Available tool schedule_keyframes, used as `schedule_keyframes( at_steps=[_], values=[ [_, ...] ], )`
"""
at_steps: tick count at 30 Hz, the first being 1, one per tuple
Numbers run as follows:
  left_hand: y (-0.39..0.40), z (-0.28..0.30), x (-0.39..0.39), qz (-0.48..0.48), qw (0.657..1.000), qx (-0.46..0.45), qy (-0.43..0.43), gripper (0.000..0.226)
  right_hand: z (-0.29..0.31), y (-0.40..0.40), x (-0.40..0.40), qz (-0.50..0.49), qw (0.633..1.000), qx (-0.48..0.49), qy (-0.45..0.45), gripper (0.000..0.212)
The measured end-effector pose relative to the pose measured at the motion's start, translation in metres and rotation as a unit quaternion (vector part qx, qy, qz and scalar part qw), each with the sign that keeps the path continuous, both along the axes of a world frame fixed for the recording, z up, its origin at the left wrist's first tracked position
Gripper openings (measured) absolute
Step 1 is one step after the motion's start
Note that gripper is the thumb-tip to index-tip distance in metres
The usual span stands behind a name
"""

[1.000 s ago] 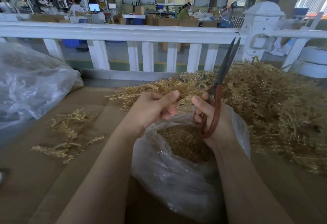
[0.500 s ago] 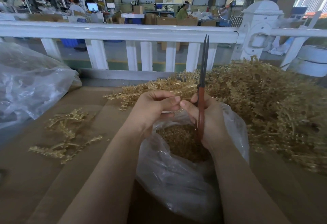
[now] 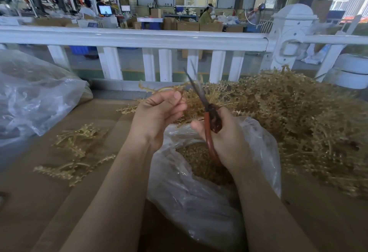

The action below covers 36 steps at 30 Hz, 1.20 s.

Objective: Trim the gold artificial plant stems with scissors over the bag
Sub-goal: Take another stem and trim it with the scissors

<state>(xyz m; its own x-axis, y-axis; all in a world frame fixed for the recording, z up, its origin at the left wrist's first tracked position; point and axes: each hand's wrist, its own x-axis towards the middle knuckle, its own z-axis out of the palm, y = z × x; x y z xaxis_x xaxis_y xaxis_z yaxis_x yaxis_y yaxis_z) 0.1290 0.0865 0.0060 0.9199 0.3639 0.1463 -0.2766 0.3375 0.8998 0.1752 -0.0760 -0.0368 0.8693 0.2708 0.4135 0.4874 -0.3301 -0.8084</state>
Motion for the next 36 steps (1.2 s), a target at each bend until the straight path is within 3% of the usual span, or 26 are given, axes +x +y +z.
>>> schedule_keyframes(
  at_steps=[4,8,12,19,28,36],
  values=[
    [0.0007,-0.0003,-0.0003,-0.01,1.0,0.004,-0.012,0.017,-0.0006,0.0031,-0.0007,-0.035,0.994,-0.092,-0.041,0.054],
    [0.0018,-0.0008,-0.0006,-0.011,1.0,0.013,-0.014,0.022,-0.0012,0.0037,-0.0009,-0.05,0.994,-0.09,-0.037,0.065],
    [0.0006,-0.0015,-0.0009,-0.003,0.999,0.036,-0.015,0.015,-0.0033,0.0034,-0.0008,-0.056,0.991,-0.107,-0.058,0.061],
    [0.0022,-0.0014,-0.0005,-0.001,0.999,0.039,-0.022,0.013,-0.0046,0.0028,0.002,-0.068,0.986,-0.122,-0.093,0.072],
    [0.0046,-0.0017,-0.0029,0.007,0.998,0.052,-0.031,0.01,-0.009,0.0024,0.0026,-0.064,0.986,-0.105,-0.111,0.053],
    [0.0039,-0.0028,-0.0014,0.01,0.998,0.049,-0.03,0.009,-0.0088,0.0021,0.0023,-0.081,0.986,-0.102,-0.107,0.059]
  ],
)
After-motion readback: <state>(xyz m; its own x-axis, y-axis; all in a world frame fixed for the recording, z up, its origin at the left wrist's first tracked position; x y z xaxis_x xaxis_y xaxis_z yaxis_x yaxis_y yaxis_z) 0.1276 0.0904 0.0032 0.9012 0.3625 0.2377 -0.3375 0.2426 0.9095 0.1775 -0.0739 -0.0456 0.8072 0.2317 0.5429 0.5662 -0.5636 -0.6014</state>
